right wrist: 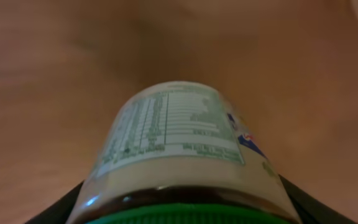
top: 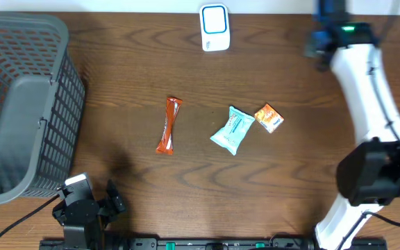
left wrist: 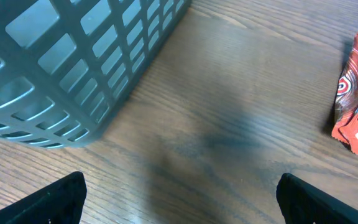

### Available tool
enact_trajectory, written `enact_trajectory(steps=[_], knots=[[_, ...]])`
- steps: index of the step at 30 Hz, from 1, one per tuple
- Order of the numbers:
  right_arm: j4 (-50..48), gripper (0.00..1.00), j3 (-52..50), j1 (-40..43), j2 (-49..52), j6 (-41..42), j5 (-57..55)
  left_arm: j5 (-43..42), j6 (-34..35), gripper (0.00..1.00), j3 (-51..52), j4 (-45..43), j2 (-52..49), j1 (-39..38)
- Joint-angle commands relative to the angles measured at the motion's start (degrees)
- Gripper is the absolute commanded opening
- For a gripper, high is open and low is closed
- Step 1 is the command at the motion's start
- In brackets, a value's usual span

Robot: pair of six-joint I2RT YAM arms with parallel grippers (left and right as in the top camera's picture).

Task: Scan the item barcode
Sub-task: 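Hold the jar label in front of the white scanner, then carry the jar to the right table edge and release it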

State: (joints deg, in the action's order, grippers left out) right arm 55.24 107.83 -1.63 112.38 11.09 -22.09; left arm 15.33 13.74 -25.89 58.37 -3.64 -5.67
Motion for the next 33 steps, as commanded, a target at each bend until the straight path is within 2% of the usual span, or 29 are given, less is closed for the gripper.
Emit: enact_trajectory(steps=[1,6,11,14,19,26,27,29,33], knots=[[2.29,0.62,-0.81,11.67,0.46,5.70,0.81,0.31,0.55,0.98,0.17,0.02,0.02,0.24],[2.01,0.65,-1.73,25.70,1.07,9.09,4.63,0.31,0.55,0.98,0.17,0.02,0.02,0.24],[2.08,0.61,-1.86,36.52,3.32,14.25,12.81,0.31,0.52,0.98,0.17,0.02,0.02,0.24],[2.51,0.57,-1.90,40.85,5.88,15.65,18.64,0.31,0.55,0.98,0.17,0.02,0.02,0.24],[2.62,0.56,-1.90,43.67,10.73,16.17,20.92,0.31,0.52,0.98,0.17,0.02,0.02,0.24],[0.17,0.69,-1.90,43.76,14.73,16.28,20.94,0.31,0.52,0.98,0.17,0.02,0.02,0.24],[-0.35,0.76,-1.90,43.76,14.73,16.20,20.94,0.31,0.52,0.98,0.17,0.02,0.02,0.24],[-1.66,0.99,-1.68,43.76,14.47,13.94,21.42,0.31,0.52,0.98,0.17,0.02,0.02,0.24],[-1.20,0.99,-0.85,43.76,12.70,12.22,21.64,0.31,0.52,0.98,0.17,0.02,0.02,0.24]])
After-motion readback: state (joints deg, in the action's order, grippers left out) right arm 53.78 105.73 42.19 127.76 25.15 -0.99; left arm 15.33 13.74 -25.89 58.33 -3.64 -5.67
